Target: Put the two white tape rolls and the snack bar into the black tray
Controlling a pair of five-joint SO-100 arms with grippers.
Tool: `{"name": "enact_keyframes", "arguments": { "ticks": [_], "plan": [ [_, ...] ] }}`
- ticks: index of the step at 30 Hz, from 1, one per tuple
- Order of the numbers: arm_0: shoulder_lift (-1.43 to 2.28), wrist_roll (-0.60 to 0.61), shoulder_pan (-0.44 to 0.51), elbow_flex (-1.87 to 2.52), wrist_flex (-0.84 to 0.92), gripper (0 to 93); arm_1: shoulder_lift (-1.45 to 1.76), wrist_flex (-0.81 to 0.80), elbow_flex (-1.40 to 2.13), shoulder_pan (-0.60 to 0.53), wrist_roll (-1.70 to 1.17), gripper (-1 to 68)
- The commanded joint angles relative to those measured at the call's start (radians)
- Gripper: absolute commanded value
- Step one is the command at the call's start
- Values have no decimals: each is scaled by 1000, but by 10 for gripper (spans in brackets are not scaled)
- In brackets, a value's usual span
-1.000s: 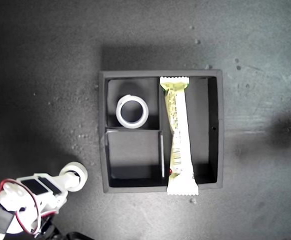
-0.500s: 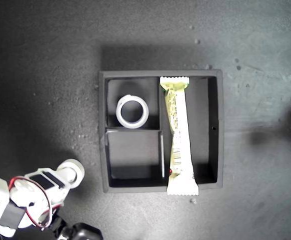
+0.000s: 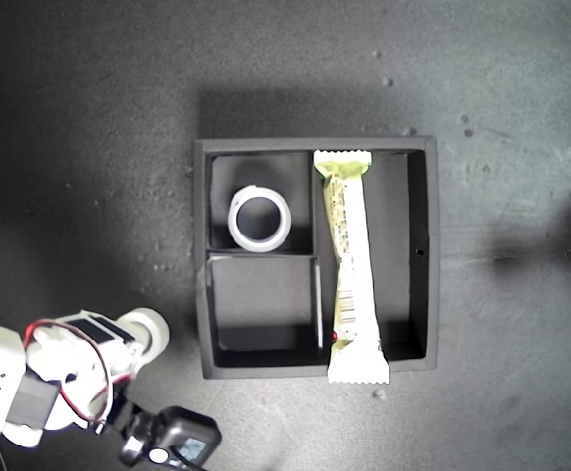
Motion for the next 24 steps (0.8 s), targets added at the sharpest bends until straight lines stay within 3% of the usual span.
{"name": "enact_keyframes", "arguments": {
  "ticks": [1, 5, 10, 18, 24],
  "plan": [
    [155, 12, -9, -87, 196, 0, 8, 2, 11, 0, -101, 0],
    [273, 80, -64, -207, 411, 0, 8, 2, 11, 0, -101, 0],
    [319, 209, -130, -367, 548, 0, 8, 2, 11, 0, -101, 0],
    [453, 301, -202, -350, 549, 0, 8, 2, 11, 0, -101, 0],
    [442, 318, -219, -354, 442, 0, 8, 2, 11, 0, -101, 0]
  ]
}}
